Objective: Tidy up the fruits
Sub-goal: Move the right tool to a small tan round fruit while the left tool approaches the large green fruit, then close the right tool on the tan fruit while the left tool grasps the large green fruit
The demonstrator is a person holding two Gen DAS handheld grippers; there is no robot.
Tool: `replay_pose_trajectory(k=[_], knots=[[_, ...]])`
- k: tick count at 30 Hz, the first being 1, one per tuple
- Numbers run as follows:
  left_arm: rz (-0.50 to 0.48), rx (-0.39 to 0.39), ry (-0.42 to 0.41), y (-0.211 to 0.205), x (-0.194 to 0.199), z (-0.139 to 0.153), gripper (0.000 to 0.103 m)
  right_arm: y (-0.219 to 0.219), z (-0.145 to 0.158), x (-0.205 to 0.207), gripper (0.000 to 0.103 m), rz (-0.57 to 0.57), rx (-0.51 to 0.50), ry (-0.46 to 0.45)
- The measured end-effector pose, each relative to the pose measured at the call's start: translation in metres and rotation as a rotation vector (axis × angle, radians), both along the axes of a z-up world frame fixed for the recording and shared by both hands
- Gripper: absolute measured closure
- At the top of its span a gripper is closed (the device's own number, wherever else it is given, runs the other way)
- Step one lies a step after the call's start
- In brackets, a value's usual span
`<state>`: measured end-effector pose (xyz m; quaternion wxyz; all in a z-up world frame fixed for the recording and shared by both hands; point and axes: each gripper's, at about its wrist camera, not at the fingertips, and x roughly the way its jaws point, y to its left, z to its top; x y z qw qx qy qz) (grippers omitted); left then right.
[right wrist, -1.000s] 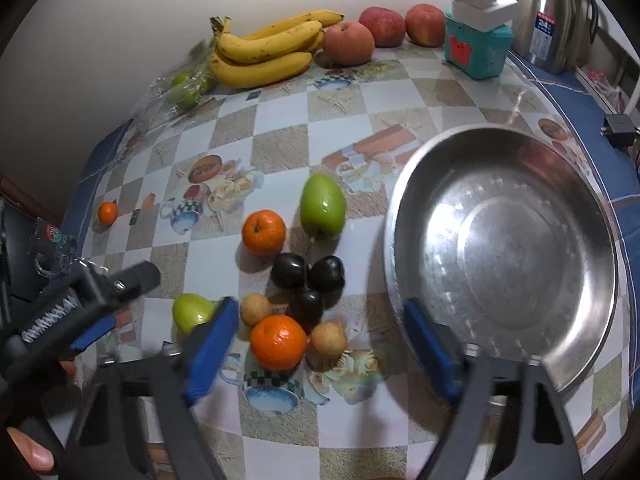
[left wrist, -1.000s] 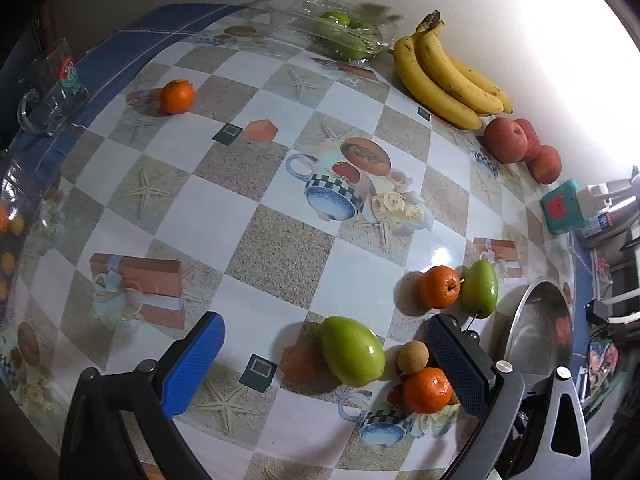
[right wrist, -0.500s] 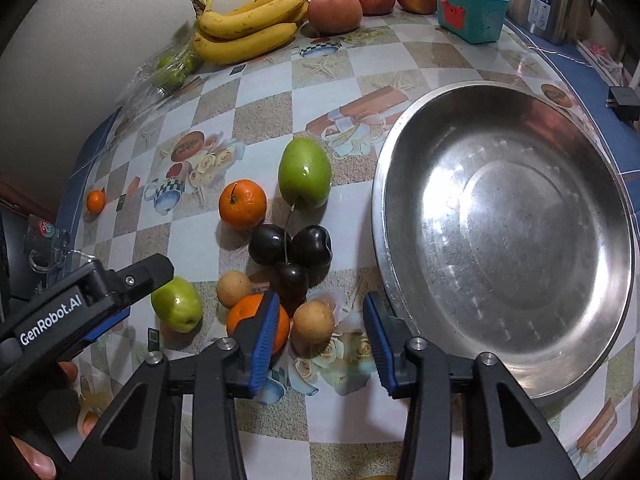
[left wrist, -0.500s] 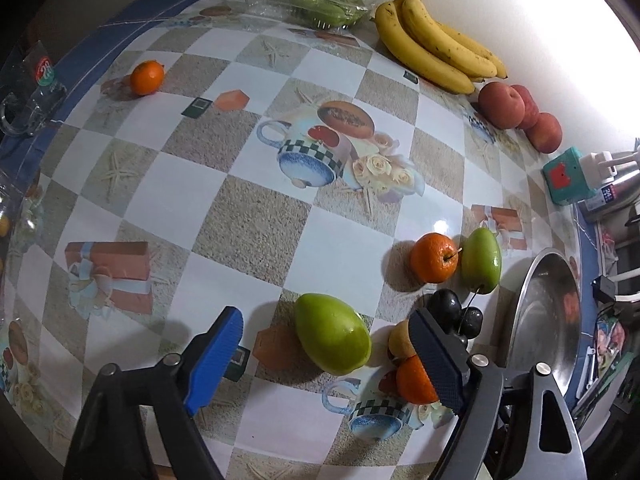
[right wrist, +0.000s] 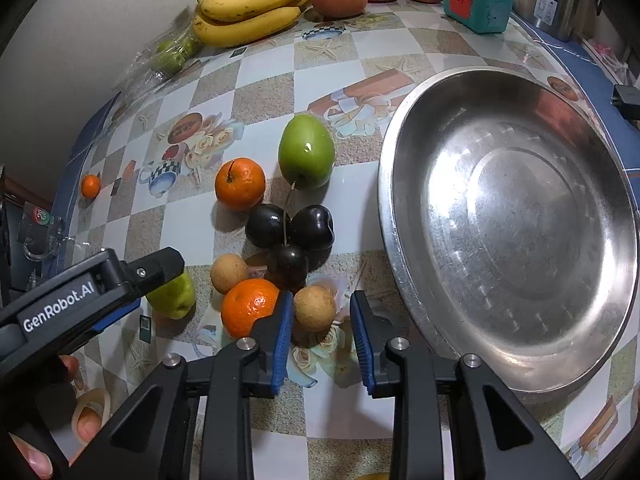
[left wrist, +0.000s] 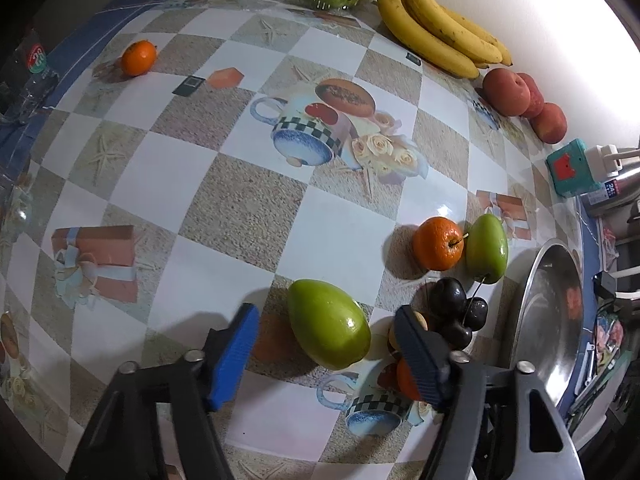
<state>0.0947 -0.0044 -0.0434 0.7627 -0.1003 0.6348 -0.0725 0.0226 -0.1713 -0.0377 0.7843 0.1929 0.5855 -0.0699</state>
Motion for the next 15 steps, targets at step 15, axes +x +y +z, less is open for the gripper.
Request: replay_pose_trajectory(k=[15], knots=[[0.002, -0.021, 0.000, -0.0011, 0.0000, -0.0001, 0.060, -0.0037, -0.0009, -0.0007, 0.082, -0.020, 0.061, -0.011]])
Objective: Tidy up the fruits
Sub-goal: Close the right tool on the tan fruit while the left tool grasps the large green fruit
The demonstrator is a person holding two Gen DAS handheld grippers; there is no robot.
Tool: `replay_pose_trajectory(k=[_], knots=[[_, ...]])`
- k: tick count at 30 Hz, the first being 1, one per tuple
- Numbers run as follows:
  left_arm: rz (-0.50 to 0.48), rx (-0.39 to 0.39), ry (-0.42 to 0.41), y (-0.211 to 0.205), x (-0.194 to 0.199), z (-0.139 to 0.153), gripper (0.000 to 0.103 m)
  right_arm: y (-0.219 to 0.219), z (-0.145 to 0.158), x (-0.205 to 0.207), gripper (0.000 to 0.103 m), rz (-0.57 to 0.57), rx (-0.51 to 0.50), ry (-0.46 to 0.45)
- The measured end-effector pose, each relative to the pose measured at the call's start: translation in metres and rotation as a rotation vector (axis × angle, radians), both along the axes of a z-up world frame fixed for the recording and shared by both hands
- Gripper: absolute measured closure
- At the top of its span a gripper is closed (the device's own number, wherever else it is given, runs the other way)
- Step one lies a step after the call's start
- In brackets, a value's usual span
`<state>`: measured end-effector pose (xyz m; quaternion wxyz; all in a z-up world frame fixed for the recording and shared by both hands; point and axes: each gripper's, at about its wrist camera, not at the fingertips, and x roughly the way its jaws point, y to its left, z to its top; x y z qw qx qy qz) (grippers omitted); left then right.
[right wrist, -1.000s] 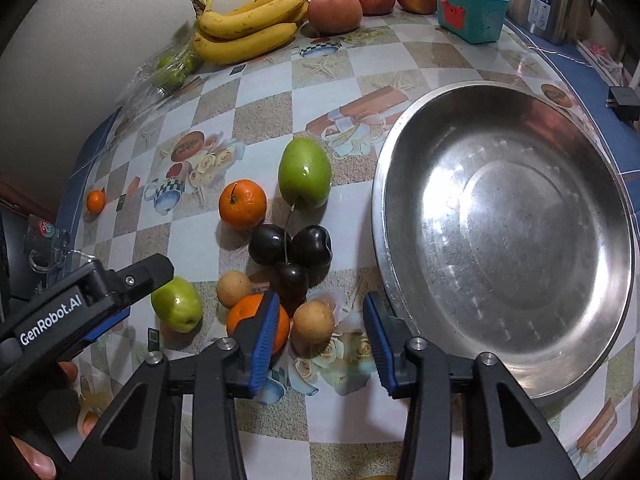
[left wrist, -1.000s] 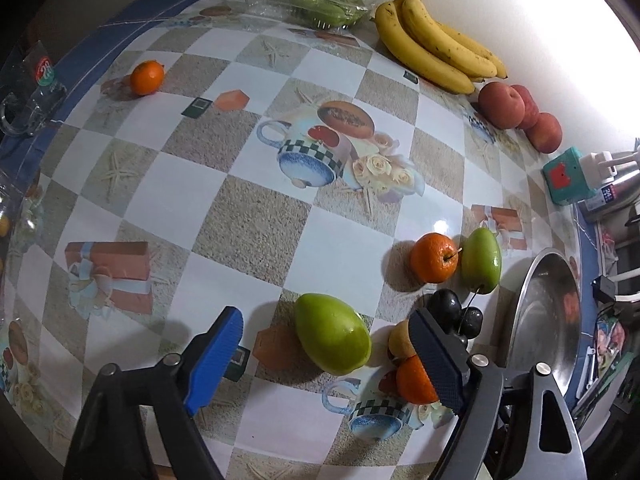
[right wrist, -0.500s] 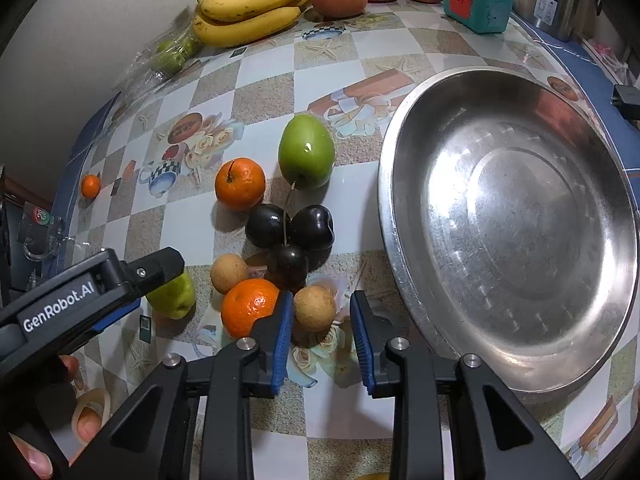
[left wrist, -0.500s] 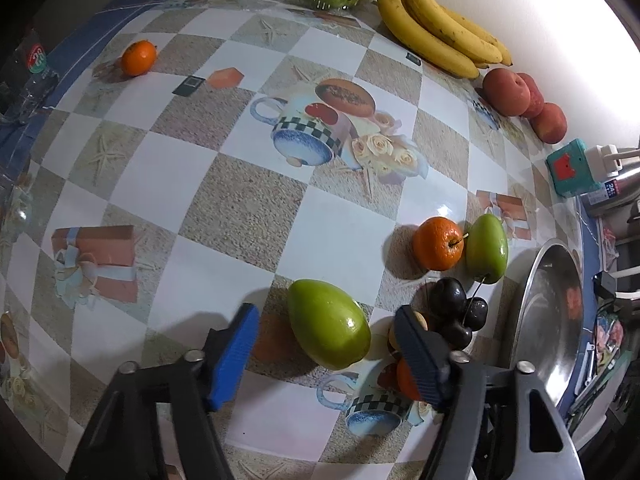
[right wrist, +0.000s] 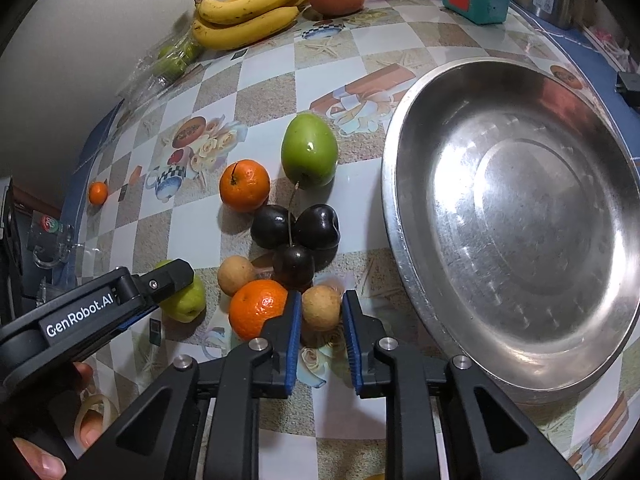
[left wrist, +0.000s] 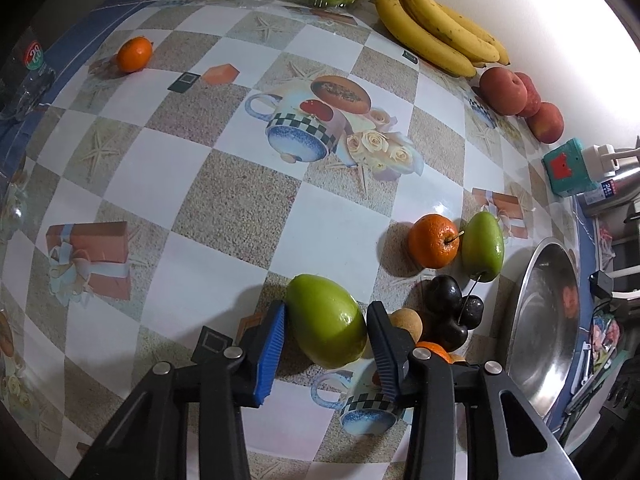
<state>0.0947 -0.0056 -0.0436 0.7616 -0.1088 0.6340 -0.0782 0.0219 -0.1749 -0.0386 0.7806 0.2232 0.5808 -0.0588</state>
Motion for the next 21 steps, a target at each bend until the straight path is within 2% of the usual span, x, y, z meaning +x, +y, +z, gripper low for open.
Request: replay_pose_trajectory(k=[8, 14, 16, 18, 21], knots=[[0.011, -0.002, -0.043, 0.005, -0.001, 0.013, 0.066, -0.005, 0.010, -0.003, 0.082, -0.020, 0.007, -0.034], [0.051, -0.033, -0.016, 0.014, 0.001, 0.008, 0.065, -0.009, 0.023, -0.007, 0.082, -0.033, 0.005, -0.073], [0.069, -0.047, 0.000, 0.020, 0.002, 0.005, 0.061, -0.010, 0.025, -0.007, 0.082, -0.036, 0.006, -0.080], [0.075, -0.042, 0.009, 0.022, 0.003, 0.002, 0.052, -0.009, 0.026, -0.007, 0.082, -0.036, 0.008, -0.081], [0.072, -0.037, 0.023, 0.021, 0.003, -0.003, 0.046, -0.009, 0.025, -0.007, 0.082, -0.035, 0.015, -0.079]])
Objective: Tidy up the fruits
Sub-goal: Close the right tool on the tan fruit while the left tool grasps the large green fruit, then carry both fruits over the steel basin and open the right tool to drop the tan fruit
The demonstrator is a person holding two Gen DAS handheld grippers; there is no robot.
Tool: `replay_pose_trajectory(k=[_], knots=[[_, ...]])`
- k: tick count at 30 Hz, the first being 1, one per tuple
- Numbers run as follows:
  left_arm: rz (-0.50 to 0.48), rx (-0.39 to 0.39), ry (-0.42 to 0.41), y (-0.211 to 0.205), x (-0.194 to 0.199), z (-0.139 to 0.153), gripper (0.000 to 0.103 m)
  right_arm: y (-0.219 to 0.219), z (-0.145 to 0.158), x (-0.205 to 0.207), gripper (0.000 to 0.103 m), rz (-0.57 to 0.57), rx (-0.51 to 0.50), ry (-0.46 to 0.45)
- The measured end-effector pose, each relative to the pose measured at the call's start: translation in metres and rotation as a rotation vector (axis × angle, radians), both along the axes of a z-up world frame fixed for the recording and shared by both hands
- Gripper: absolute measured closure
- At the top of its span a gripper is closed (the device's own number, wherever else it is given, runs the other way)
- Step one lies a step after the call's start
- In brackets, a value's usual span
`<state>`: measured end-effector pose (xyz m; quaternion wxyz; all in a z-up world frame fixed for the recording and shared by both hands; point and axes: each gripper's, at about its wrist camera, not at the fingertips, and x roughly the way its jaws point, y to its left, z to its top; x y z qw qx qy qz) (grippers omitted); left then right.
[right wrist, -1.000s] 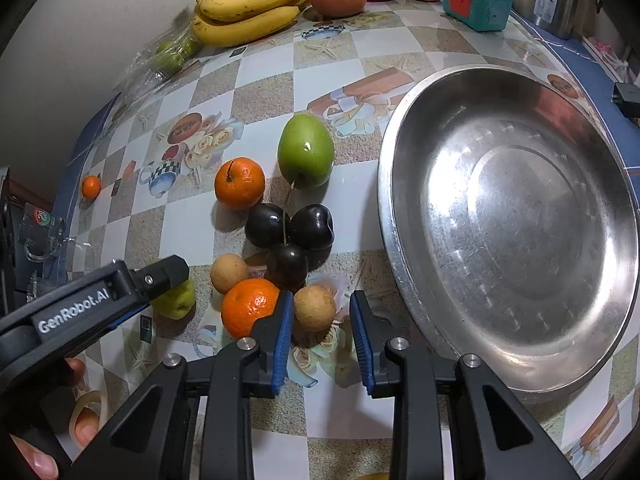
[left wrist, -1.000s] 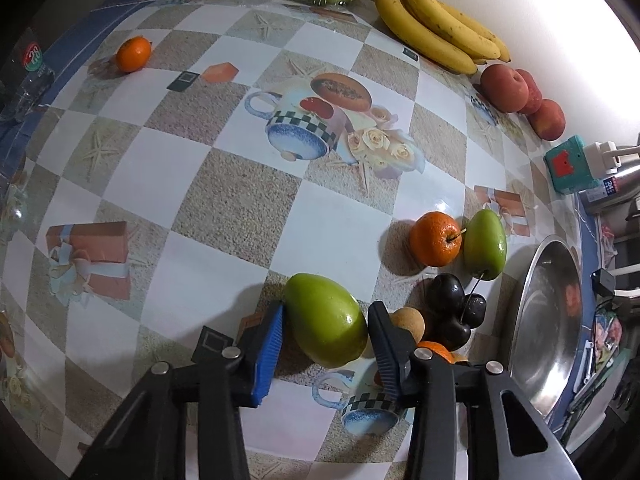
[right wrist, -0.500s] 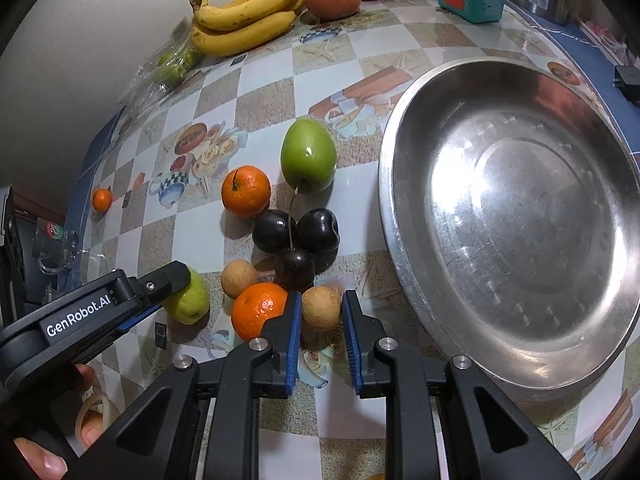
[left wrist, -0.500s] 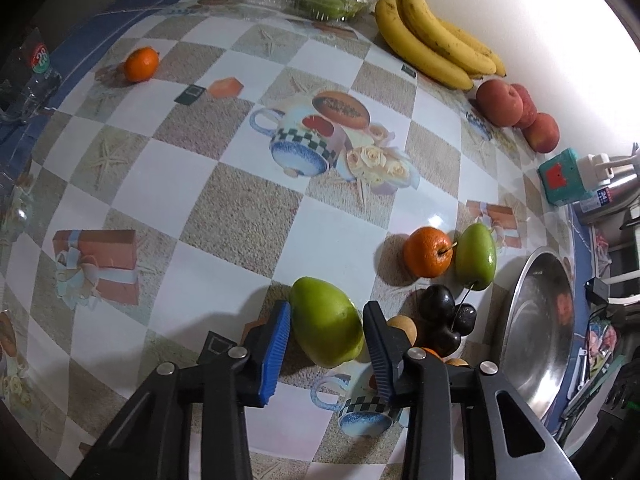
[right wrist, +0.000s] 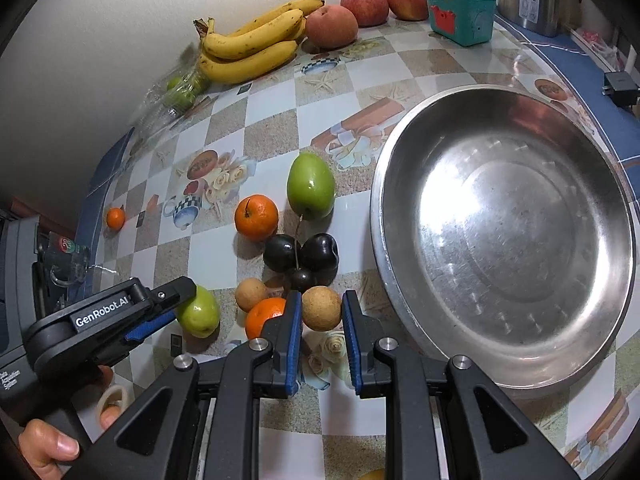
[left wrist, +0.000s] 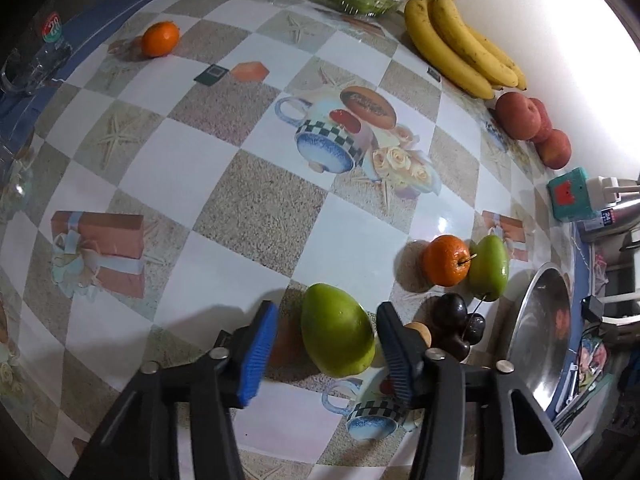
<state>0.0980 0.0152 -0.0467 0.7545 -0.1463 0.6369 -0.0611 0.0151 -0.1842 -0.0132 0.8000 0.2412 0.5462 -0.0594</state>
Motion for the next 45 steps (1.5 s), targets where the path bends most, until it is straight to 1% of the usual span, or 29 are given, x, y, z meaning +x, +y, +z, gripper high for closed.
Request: replay_pose_trajectory(k=[4, 8, 11, 15, 19, 24, 30, 36, 39, 45], knots=[[-0.016, 0.013, 0.021, -0.006, 0.001, -0.008, 0.046, -0.001, 0.002, -0.001, 0.082, -0.005, 0.003, -0.009], [-0.025, 0.028, 0.013, -0.008, 0.000, -0.010, 0.048, -0.003, 0.003, -0.002, 0.082, -0.008, 0.010, -0.013], [-0.021, -0.002, 0.006, -0.006, 0.000, -0.009, 0.061, -0.004, 0.004, -0.003, 0.082, -0.009, 0.016, -0.016], [-0.013, 0.003, -0.022, -0.008, 0.001, -0.001, 0.061, -0.007, 0.007, -0.004, 0.082, -0.014, 0.024, -0.029], [0.001, -0.001, -0.070, -0.005, -0.001, 0.014, 0.061, -0.008, 0.010, -0.005, 0.082, -0.018, 0.027, -0.037], [0.000, -0.018, -0.111, -0.006, -0.004, 0.025, 0.061, -0.010, 0.011, -0.005, 0.082, -0.027, 0.031, -0.044], [-0.025, -0.039, -0.147, -0.014, -0.007, 0.034, 0.061, -0.028, 0.015, -0.010, 0.082, -0.082, 0.026, -0.059], [-0.093, -0.075, -0.184, -0.035, -0.015, 0.044, 0.061, -0.060, 0.018, -0.018, 0.082, -0.180, -0.009, -0.066], [-0.144, -0.087, -0.206, -0.051, -0.021, 0.049, 0.061, -0.081, 0.020, -0.026, 0.082, -0.243, -0.026, -0.072], [-0.287, -0.139, -0.267, -0.093, -0.041, 0.062, 0.061, -0.117, 0.023, -0.044, 0.082, -0.358, -0.042, -0.082]])
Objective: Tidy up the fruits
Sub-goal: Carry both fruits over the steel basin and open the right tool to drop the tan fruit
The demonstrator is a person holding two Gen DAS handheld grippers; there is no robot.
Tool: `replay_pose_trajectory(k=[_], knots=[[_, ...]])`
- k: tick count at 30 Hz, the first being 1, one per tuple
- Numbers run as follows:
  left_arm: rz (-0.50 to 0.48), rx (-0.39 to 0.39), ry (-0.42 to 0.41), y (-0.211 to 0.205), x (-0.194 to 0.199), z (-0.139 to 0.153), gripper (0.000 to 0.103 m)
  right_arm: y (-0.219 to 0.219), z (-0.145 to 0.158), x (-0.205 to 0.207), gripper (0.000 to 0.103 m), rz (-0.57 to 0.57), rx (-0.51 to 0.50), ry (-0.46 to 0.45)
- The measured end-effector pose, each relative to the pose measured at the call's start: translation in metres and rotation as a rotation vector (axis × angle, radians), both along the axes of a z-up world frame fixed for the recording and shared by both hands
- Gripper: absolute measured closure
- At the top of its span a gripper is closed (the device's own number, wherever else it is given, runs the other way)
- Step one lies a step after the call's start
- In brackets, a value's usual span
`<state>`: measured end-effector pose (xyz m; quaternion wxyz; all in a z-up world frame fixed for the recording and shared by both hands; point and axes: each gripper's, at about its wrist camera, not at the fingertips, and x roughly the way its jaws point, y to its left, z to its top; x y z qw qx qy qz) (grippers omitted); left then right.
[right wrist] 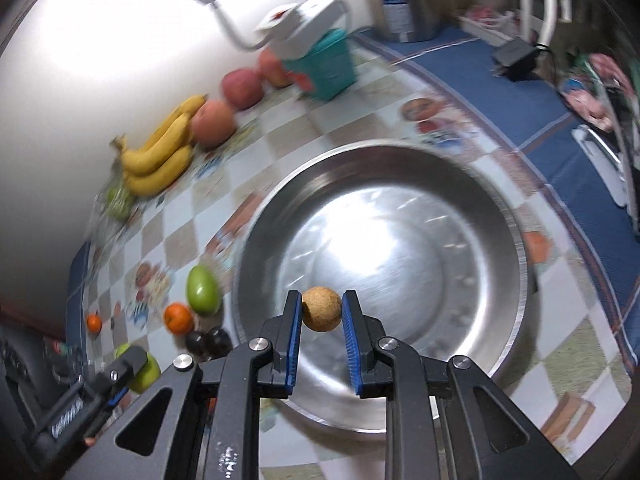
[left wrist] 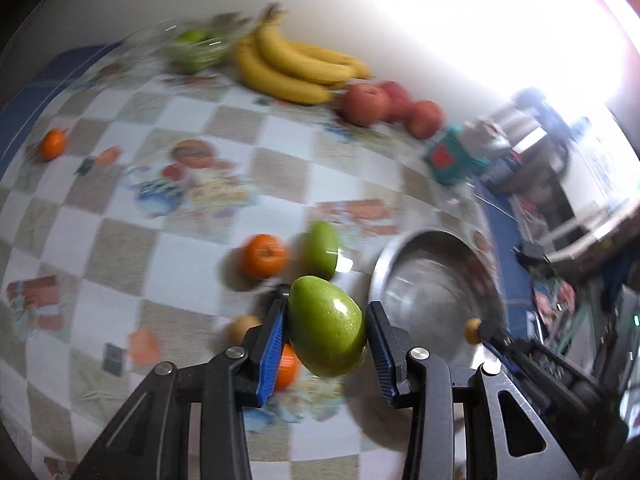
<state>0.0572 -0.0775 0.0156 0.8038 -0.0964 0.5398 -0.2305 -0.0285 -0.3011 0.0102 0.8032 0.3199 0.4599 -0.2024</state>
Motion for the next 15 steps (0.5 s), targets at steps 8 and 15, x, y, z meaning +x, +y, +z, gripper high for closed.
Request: replay_pose_trajectory(k=[8, 15], knots=[[-0.235, -0.040, -0.093, -0.062, -0.035, 0.011, 0.061, -0.032, 0.005, -0.021, 0.082, -0.103, -0.002, -0.017], [-0.301, -0.022, -0.119, -0.093, -0.043, 0.000, 0.061, -0.045, 0.004, -0.029, 0.082, -0.140, -0.002, -0.016]])
